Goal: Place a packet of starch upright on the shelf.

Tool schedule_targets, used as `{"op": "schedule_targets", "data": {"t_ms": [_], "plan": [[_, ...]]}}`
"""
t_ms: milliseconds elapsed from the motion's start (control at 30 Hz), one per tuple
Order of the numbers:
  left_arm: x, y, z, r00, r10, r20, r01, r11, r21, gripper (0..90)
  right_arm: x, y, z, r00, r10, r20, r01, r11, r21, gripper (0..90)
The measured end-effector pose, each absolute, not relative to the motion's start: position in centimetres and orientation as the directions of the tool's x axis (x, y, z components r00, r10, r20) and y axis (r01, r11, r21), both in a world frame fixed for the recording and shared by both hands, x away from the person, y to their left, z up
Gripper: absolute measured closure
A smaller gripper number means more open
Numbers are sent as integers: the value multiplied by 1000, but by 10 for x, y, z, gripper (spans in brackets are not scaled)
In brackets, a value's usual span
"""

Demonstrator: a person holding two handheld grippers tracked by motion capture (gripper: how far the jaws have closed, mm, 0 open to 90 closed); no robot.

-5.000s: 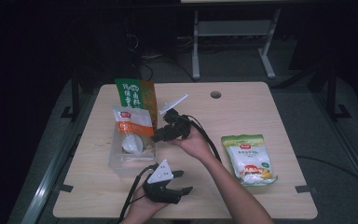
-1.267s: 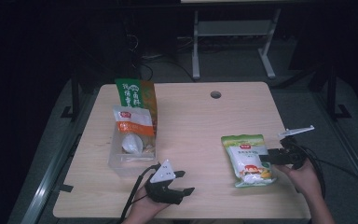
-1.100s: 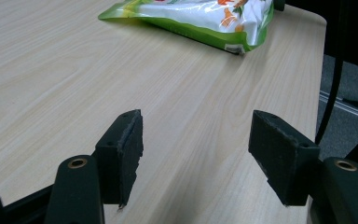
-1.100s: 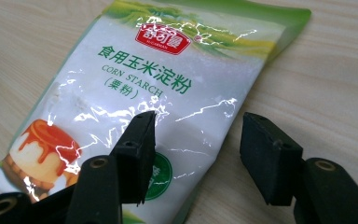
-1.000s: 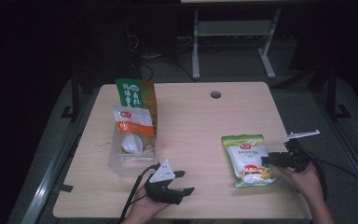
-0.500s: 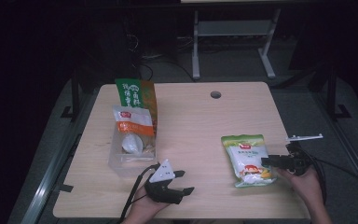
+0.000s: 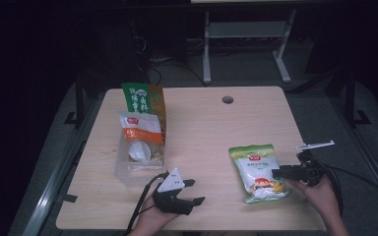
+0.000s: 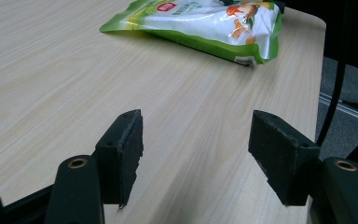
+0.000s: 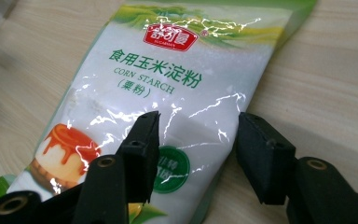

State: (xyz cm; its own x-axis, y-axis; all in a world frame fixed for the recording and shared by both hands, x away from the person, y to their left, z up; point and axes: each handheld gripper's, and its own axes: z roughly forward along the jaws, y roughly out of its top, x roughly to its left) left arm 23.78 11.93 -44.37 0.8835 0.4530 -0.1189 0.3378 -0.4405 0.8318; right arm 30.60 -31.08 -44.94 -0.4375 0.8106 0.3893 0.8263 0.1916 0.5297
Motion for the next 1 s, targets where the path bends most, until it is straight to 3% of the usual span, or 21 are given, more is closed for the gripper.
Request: {"op": "schedule_targets", "data": {"t_ms": [167, 367, 600, 800, 1000], "plan": [[239, 119, -444, 886, 450, -110, 329, -445, 833, 350, 323, -307, -451, -445, 811, 379, 834, 223, 504, 423], [239, 120, -444, 883, 455, -119, 338, -437, 833, 351, 340, -301, -454, -463, 800, 381, 836, 252, 487, 452], [238, 118, -444, 884, 452, -119, 337, -439, 833, 351, 338, -297, -457, -492, 783, 380, 823, 275, 498, 759], [239, 118, -445, 885, 448, -124, 339, -440, 831, 350, 337, -300, -457, -484, 778, 401, 825, 253, 505, 874], [239, 112, -448, 885, 442, -143, 356, -446, 821, 317, 332, -300, -453, -483, 779, 399, 815, 235, 529, 888]]}}
